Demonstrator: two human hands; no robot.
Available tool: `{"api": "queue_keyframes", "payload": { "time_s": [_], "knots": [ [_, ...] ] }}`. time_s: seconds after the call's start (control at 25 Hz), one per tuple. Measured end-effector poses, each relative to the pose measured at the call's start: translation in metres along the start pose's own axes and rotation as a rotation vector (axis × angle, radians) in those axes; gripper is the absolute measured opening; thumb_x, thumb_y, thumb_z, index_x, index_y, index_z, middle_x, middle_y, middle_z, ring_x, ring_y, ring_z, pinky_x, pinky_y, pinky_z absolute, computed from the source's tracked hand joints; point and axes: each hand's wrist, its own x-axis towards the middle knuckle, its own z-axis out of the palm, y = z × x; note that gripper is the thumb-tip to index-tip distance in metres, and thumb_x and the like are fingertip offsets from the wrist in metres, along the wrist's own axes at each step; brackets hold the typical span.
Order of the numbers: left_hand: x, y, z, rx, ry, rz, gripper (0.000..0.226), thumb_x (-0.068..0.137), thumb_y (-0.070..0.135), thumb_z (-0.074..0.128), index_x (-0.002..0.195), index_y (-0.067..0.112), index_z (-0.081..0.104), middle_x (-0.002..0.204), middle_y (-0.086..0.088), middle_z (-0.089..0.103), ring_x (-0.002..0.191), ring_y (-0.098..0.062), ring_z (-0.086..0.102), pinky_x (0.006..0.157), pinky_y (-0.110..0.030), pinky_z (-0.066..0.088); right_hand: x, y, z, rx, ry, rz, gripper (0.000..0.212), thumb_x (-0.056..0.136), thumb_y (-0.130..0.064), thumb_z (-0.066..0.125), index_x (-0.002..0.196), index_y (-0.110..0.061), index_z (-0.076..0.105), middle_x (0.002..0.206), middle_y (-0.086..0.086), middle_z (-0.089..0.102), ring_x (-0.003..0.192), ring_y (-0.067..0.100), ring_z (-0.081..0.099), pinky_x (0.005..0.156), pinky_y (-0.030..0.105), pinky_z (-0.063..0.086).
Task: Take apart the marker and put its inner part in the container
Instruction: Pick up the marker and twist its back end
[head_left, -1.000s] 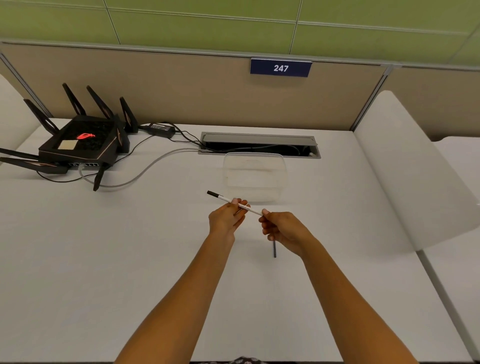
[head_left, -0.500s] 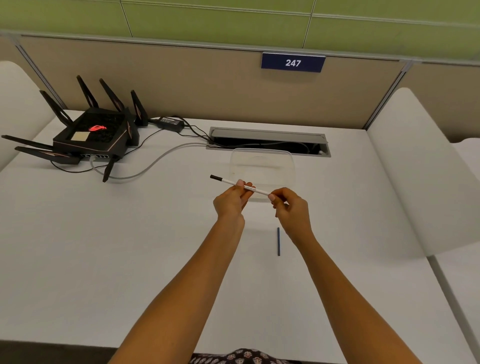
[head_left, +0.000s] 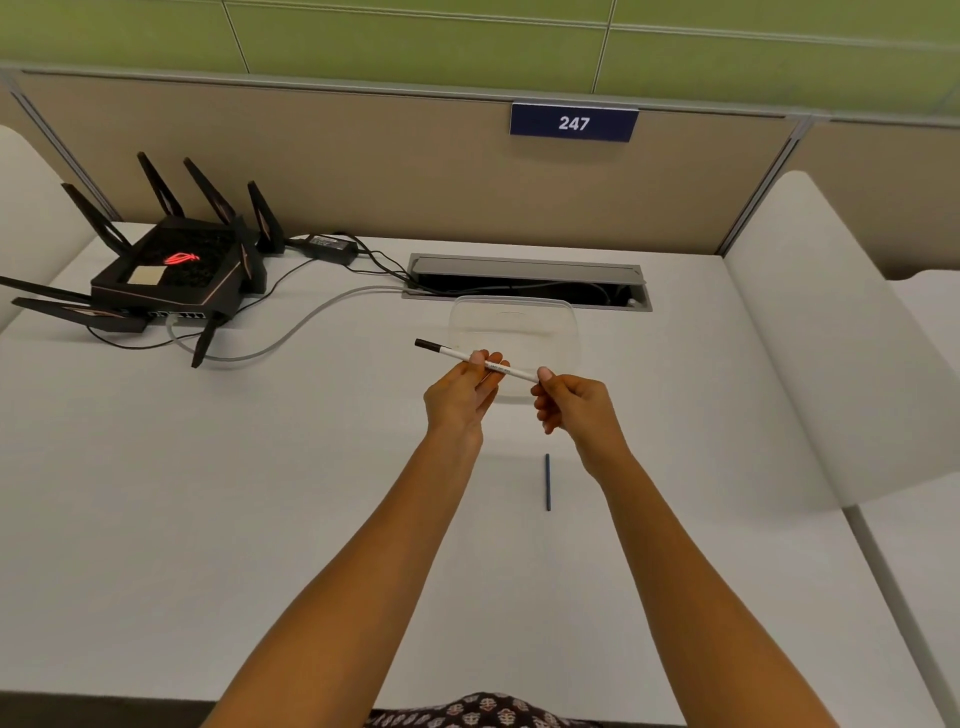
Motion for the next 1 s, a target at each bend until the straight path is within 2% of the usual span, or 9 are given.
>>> {"api": "queue_keyframes", "payload": {
  "time_s": [0.12, 0.24, 0.32, 0.48, 0.64, 0.76, 0.88, 1.0],
  "knots": [
    [0.000, -0.001, 0.002, 0.015, 0.001, 0.023, 0.012, 0.092, 0.018, 0.063, 0.094, 0.010, 0.071, 0.087, -0.004, 0.077, 0.084, -0.018, 0.075, 0.075, -0.026, 0.058, 0.000, 0.001, 0.002, -0.057, 0.030, -0.061, 0.029, 0.094, -0.034, 0.059, 0.082, -0.010, 0.070, 0.067, 0.006, 0.065, 0.059, 0.016, 0.058, 0.058, 0.029, 0.053],
    [0.000, 0.000, 0.004, 0.017, 0.025, 0.045, 0.010, 0.090, 0.018, 0.065, 0.091, 0.010, 0.071, 0.088, -0.005, 0.077, 0.086, -0.020, 0.075, 0.071, -0.024, 0.059, -0.001, 0.003, 0.006, -0.100, 0.089, -0.147, 0.014, 0.094, -0.025, 0.060, 0.089, -0.015, 0.068, 0.071, 0.004, 0.065, 0.060, 0.015, 0.059, 0.062, 0.031, 0.055],
    [0.001, 0.001, 0.004, 0.007, 0.027, 0.047, 0.011, 0.090, 0.019, 0.065, 0.092, 0.010, 0.071, 0.089, -0.006, 0.076, 0.087, -0.021, 0.075, 0.074, -0.026, 0.058, 0.000, 0.002, 0.005, -0.101, 0.108, -0.179, 0.006, 0.093, -0.020, 0.062, 0.092, -0.020, 0.067, 0.077, 0.003, 0.067, 0.062, 0.015, 0.062, 0.065, 0.031, 0.058],
    [0.002, 0.005, 0.003, -0.007, 0.007, 0.045, 0.016, 0.092, 0.020, 0.063, 0.100, 0.008, 0.069, 0.094, -0.007, 0.076, 0.091, -0.022, 0.074, 0.077, -0.027, 0.057, 0.001, -0.005, 0.001, 0.037, 0.041, -0.141, 0.005, 0.089, -0.023, 0.067, 0.092, -0.024, 0.072, 0.081, 0.004, 0.072, 0.072, 0.021, 0.069, 0.061, 0.026, 0.059],
    [0.001, 0.005, 0.006, -0.008, 0.002, 0.047, 0.014, 0.092, 0.020, 0.062, 0.097, 0.009, 0.069, 0.089, -0.005, 0.076, 0.090, -0.021, 0.074, 0.079, -0.028, 0.057, 0.002, -0.008, 0.000, 0.005, 0.044, -0.097, 0.023, 0.089, -0.041, 0.063, 0.081, -0.022, 0.074, 0.069, 0.003, 0.072, 0.063, 0.019, 0.069, 0.059, 0.025, 0.059],
    [0.000, 0.005, 0.007, 0.000, 0.010, 0.051, 0.015, 0.091, 0.021, 0.063, 0.098, 0.009, 0.069, 0.088, -0.005, 0.076, 0.088, -0.020, 0.075, 0.078, -0.028, 0.057, 0.002, -0.009, 0.003, -0.005, 0.044, -0.123, 0.017, 0.091, -0.031, 0.063, 0.079, -0.023, 0.072, 0.067, 0.001, 0.069, 0.061, 0.017, 0.065, 0.058, 0.023, 0.058],
    [0.002, 0.005, 0.005, 0.004, 0.018, 0.052, 0.016, 0.091, 0.021, 0.063, 0.100, 0.009, 0.070, 0.092, -0.006, 0.076, 0.088, -0.020, 0.075, 0.078, -0.028, 0.057, 0.001, -0.010, 0.005, 0.016, 0.048, -0.159, 0.013, 0.090, -0.016, 0.065, 0.085, -0.027, 0.070, 0.077, 0.001, 0.069, 0.069, 0.017, 0.066, 0.059, 0.021, 0.057],
    [0.002, 0.006, 0.003, -0.007, 0.020, 0.054, 0.014, 0.091, 0.021, 0.063, 0.097, 0.011, 0.070, 0.093, -0.006, 0.076, 0.088, -0.020, 0.074, 0.081, -0.030, 0.056, 0.001, -0.013, 0.005, 0.043, 0.049, -0.102, 0.005, 0.089, -0.028, 0.067, 0.088, -0.026, 0.071, 0.083, 0.003, 0.071, 0.073, 0.019, 0.068, 0.061, 0.022, 0.057]
  ]
}}
